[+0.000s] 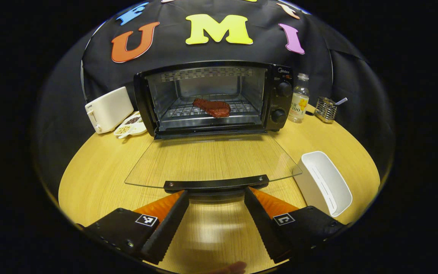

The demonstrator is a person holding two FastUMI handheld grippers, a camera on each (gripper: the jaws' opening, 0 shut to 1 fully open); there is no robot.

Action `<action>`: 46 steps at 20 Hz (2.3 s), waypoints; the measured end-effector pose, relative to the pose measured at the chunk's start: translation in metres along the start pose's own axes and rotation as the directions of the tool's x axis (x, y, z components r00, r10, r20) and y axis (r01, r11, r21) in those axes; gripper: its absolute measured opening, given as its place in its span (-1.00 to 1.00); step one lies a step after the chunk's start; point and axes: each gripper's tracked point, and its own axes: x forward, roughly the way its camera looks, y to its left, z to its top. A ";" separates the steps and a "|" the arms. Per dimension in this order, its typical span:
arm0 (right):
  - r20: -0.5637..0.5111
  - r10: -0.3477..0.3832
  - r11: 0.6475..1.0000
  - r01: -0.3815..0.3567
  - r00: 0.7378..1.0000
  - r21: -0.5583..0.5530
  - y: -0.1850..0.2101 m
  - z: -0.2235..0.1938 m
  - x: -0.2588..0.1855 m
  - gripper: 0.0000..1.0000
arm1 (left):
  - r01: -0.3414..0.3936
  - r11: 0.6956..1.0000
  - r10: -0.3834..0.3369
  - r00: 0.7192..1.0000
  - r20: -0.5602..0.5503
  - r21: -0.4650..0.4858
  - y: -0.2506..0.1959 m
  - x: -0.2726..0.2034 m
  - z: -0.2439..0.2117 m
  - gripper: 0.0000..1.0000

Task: Open the electric oven with the left hand, put the food in, and close the electric oven.

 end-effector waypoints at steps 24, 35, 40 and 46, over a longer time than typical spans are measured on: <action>0.014 -0.053 0.997 0.053 0.999 -0.060 -0.019 0.007 -0.014 0.93 | -0.013 1.000 0.008 0.962 0.273 0.017 0.009 -0.029 0.120 0.92; 0.025 -0.061 0.995 0.062 0.998 -0.072 -0.026 0.021 -0.057 1.00 | -0.043 0.999 0.046 0.920 0.389 -0.018 0.034 -0.009 0.177 0.94; 0.035 -0.049 0.996 0.052 0.998 -0.066 -0.023 0.026 -0.083 1.00 | -0.074 0.997 0.068 0.903 0.424 -0.002 0.038 -0.047 0.171 0.94; 0.071 -0.043 0.998 0.046 0.997 -0.053 -0.021 0.036 -0.126 1.00 | -0.034 0.998 0.062 0.848 0.526 -0.061 0.025 -0.146 0.172 0.94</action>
